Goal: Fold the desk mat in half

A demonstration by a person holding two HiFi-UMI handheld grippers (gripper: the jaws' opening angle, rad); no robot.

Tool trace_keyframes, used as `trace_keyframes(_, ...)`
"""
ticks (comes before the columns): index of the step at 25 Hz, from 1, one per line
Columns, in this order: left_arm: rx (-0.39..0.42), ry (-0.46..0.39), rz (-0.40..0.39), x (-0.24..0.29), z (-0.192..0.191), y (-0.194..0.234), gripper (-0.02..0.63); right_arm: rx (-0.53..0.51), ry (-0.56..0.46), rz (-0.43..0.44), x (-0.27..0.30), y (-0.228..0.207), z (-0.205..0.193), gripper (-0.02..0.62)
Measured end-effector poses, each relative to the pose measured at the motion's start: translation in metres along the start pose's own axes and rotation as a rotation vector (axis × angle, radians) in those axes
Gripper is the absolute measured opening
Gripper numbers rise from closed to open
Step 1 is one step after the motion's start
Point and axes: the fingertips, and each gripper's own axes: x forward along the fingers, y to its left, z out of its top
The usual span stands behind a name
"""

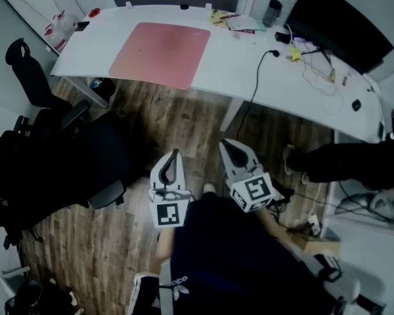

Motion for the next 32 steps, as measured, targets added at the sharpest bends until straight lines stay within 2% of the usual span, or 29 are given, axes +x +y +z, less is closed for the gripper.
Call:
trace_keyframes(16, 0.021, -0.017, 0.002, 0.0, 0.003, -0.007, 0.002, -0.015, -0.01, 0.044, -0.001, 0.004, 0.001, 0.002)
trace_keyframes(24, -0.001, -0.008, 0.013, -0.005, -0.004, -0.019, 0.002, 0.008, -0.041, 0.071, -0.007, 0.002, 0.0, 0.003)
trace_keyframes(28, -0.029, 0.021, 0.03, -0.012, -0.014, -0.019, 0.002, 0.022, -0.003, 0.078, -0.009, 0.004, -0.01, 0.003)
trace_keyframes(32, -0.044, 0.013, 0.042, -0.009, -0.014, -0.013, 0.002, 0.026, 0.009, 0.08, -0.001, 0.002, -0.015, 0.003)
